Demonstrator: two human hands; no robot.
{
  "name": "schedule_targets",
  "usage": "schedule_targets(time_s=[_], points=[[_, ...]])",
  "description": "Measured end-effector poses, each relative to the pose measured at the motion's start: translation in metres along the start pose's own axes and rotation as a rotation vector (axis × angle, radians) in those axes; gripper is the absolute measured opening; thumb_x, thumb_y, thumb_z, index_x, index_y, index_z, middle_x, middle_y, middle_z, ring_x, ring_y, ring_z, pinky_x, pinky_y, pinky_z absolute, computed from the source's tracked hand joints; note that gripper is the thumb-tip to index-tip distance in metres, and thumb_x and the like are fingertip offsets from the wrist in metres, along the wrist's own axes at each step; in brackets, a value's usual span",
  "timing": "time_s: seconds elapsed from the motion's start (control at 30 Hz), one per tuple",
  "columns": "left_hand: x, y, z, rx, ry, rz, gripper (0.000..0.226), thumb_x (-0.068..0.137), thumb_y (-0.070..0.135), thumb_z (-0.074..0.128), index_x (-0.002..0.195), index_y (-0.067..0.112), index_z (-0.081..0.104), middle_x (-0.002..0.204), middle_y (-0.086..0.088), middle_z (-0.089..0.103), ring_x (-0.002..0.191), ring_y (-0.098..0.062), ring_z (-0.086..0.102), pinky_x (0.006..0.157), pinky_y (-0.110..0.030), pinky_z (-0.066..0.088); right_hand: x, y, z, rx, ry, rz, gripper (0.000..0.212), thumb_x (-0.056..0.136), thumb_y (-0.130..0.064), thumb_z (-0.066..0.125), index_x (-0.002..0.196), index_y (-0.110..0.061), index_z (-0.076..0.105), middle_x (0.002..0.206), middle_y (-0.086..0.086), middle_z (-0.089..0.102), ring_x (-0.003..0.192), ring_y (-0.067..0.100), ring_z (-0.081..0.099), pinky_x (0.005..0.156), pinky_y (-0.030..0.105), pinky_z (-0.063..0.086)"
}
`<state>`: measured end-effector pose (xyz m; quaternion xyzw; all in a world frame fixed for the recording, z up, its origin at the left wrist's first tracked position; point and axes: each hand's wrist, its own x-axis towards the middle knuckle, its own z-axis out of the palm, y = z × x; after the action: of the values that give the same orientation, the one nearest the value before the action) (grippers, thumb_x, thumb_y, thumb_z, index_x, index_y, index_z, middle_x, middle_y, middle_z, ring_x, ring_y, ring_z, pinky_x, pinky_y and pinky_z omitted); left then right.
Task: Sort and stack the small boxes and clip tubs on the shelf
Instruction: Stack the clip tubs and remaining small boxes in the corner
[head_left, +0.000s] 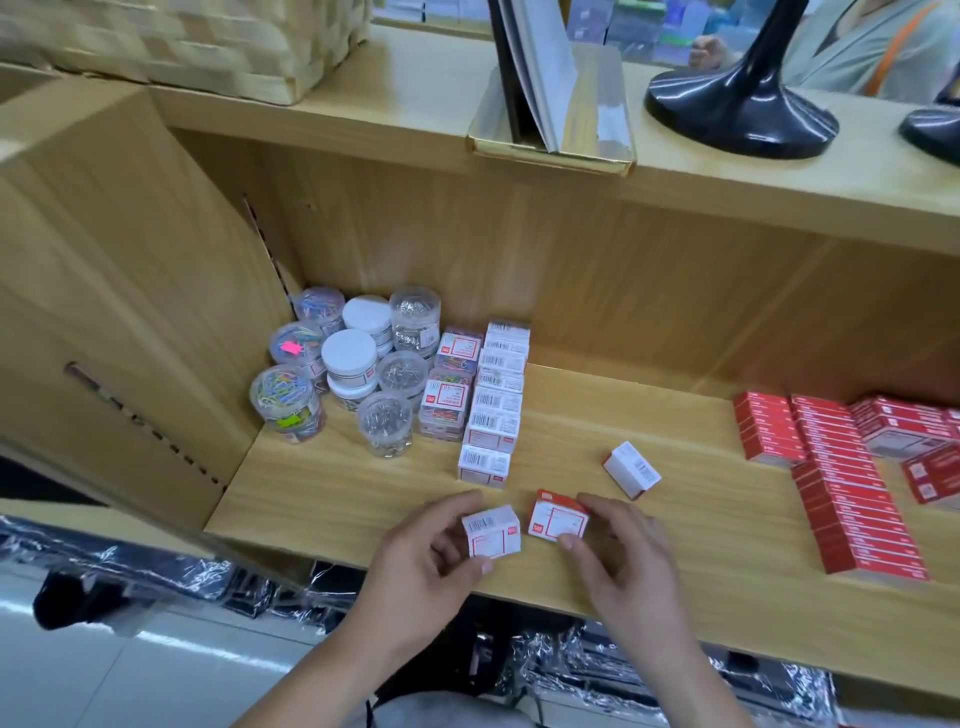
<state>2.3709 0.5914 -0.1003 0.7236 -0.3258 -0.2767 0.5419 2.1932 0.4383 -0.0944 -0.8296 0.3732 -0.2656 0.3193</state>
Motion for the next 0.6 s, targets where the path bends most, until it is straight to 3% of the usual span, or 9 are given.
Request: schedule_targets(time_s=[0.13, 0.23, 0.37, 0.43, 0.5, 0.6], points=[[0.010, -0.004, -0.011, 0.024, 0.032, 0.007, 0.058, 0.076, 0.000, 0.083, 0.106, 0.047, 0.068, 0.084, 0.011, 0.068, 0.065, -0.011, 0.057, 0.065, -0.028, 0.053, 0.005, -0.011, 0.004, 0.189, -0.011, 0.143, 0.044, 0.077, -0.016, 0.084, 0.109, -0.041, 0.066, 0.096, -0.016, 0.067, 0.089, 0.008, 0.068, 0.085, 0.029, 0.055], [0.023, -0.007, -0.018, 0.079, 0.081, 0.075, 0.050, 0.078, 0.001, 0.082, 0.106, 0.041, 0.072, 0.088, 0.010, 0.063, 0.067, -0.013, 0.059, 0.064, -0.024, 0.052, 0.018, -0.029, 0.002, 0.372, 0.000, 0.214, 0.044, 0.079, 0.003, 0.079, 0.107, -0.029, 0.067, 0.089, -0.004, 0.070, 0.076, 0.005, 0.065, 0.072, 0.015, 0.053], [0.036, -0.001, -0.012, 0.071, 0.124, 0.047, 0.046, 0.078, 0.007, 0.083, 0.107, 0.039, 0.069, 0.097, 0.018, 0.071, 0.071, -0.014, 0.062, 0.072, -0.031, 0.056, 0.029, -0.043, -0.001, 0.445, -0.032, 0.237, 0.033, 0.080, -0.001, 0.079, 0.101, -0.026, 0.072, 0.086, -0.007, 0.074, 0.076, 0.008, 0.064, 0.067, 0.015, 0.052], [0.041, -0.003, -0.010, 0.115, 0.140, 0.067, 0.037, 0.078, 0.020, 0.082, 0.106, 0.042, 0.070, 0.095, 0.018, 0.070, 0.070, -0.013, 0.062, 0.072, -0.037, 0.058, 0.033, -0.048, -0.002, 0.488, -0.051, 0.257, 0.028, 0.082, -0.003, 0.078, 0.101, -0.023, 0.074, 0.087, -0.001, 0.075, 0.074, 0.007, 0.063, 0.068, 0.015, 0.053], [0.041, -0.003, -0.010, 0.172, 0.135, 0.106, 0.037, 0.078, 0.033, 0.077, 0.111, 0.045, 0.070, 0.091, 0.014, 0.065, 0.069, -0.013, 0.062, 0.071, -0.037, 0.058, 0.035, -0.051, -0.001, 0.540, -0.065, 0.302, 0.024, 0.084, -0.006, 0.077, 0.104, -0.020, 0.074, 0.089, 0.008, 0.076, 0.078, 0.011, 0.066, 0.074, 0.022, 0.055], [0.037, -0.001, -0.011, 0.178, 0.128, 0.181, 0.046, 0.082, 0.027, 0.079, 0.121, 0.046, 0.067, 0.089, 0.011, 0.058, 0.070, -0.013, 0.061, 0.070, -0.036, 0.057, 0.038, -0.053, 0.001, 0.577, -0.065, 0.367, 0.021, 0.087, -0.010, 0.075, 0.107, -0.016, 0.074, 0.092, 0.005, 0.078, 0.089, 0.020, 0.071, 0.086, 0.039, 0.059]])
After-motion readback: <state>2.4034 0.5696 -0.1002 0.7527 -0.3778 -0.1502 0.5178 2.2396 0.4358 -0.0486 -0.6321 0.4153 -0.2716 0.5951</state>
